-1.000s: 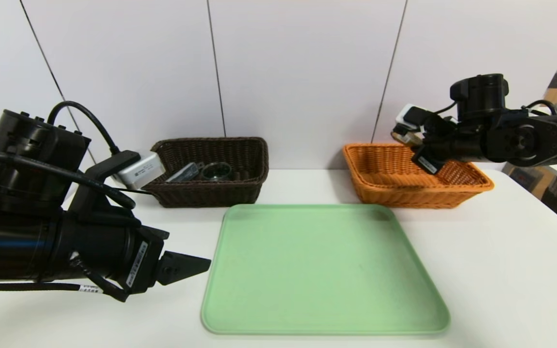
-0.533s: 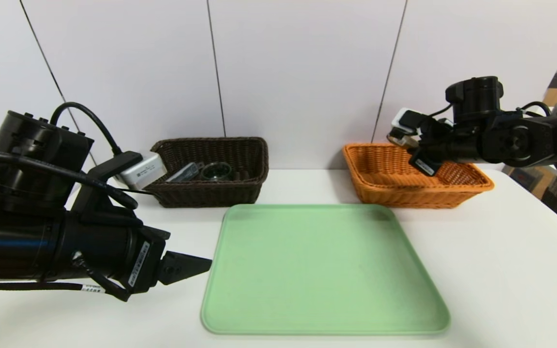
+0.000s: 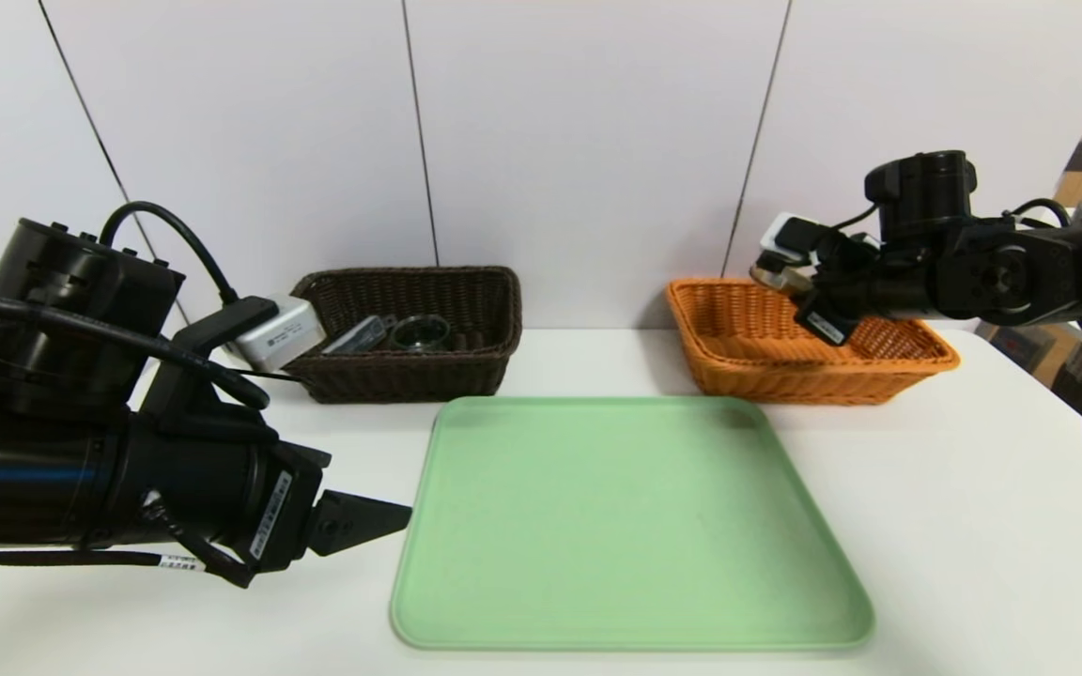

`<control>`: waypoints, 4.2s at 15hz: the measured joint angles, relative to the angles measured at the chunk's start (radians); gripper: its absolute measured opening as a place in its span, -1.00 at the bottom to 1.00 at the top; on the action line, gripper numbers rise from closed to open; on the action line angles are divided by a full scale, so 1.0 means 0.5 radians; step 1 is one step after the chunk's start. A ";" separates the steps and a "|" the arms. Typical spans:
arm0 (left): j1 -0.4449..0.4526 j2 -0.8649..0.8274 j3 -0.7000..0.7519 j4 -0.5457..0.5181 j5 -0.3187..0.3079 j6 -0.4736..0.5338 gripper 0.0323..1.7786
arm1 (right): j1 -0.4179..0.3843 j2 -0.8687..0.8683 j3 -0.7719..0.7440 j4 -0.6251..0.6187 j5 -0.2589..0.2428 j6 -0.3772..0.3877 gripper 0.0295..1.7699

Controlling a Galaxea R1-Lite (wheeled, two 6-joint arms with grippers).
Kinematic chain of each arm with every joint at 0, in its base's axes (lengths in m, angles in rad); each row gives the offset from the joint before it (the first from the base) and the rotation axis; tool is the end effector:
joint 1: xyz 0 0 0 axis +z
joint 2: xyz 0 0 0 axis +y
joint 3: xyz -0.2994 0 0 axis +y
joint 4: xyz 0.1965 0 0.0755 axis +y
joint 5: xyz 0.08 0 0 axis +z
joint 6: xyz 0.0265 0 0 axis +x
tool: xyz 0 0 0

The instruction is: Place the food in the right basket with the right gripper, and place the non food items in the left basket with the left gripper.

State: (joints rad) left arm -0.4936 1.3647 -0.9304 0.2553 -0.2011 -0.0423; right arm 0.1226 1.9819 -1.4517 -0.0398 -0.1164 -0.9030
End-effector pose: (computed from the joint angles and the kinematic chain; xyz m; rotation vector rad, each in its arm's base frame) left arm 0.2005 -0.1139 0.2115 0.0635 0.7094 -0.6515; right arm 0.4184 0.0484 0.1901 -0.9430 0.4524 0.2264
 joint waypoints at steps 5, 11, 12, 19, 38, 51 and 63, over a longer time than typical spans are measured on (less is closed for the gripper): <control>0.000 -0.003 0.015 -0.002 0.002 -0.003 0.90 | -0.001 0.006 0.000 0.001 0.001 0.005 0.13; 0.023 -0.034 0.008 -0.068 0.017 -0.003 0.90 | 0.000 -0.082 -0.032 0.011 0.008 0.093 0.56; 0.050 -0.054 -0.002 -0.093 0.018 0.002 0.90 | -0.003 -0.123 -0.036 0.013 0.012 0.137 0.61; 0.480 -0.243 -0.235 -0.124 0.261 0.019 0.90 | -0.123 -0.558 0.064 -0.009 -0.011 0.886 0.80; 1.103 -1.099 0.278 0.028 0.326 0.011 0.90 | -0.926 -2.343 1.131 0.466 0.171 1.680 0.91; 1.100 -1.361 0.380 0.184 0.274 0.018 0.90 | -0.926 -2.423 1.123 0.617 0.553 1.825 0.91; 1.097 -1.383 0.383 0.265 0.245 0.015 0.90 | -0.940 -2.345 1.168 0.617 0.733 1.974 0.91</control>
State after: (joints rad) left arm 0.0551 0.6734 -0.7387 0.3877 -0.0787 -0.0349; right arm -0.3472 0.8096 -0.8677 0.2687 0.2500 0.0840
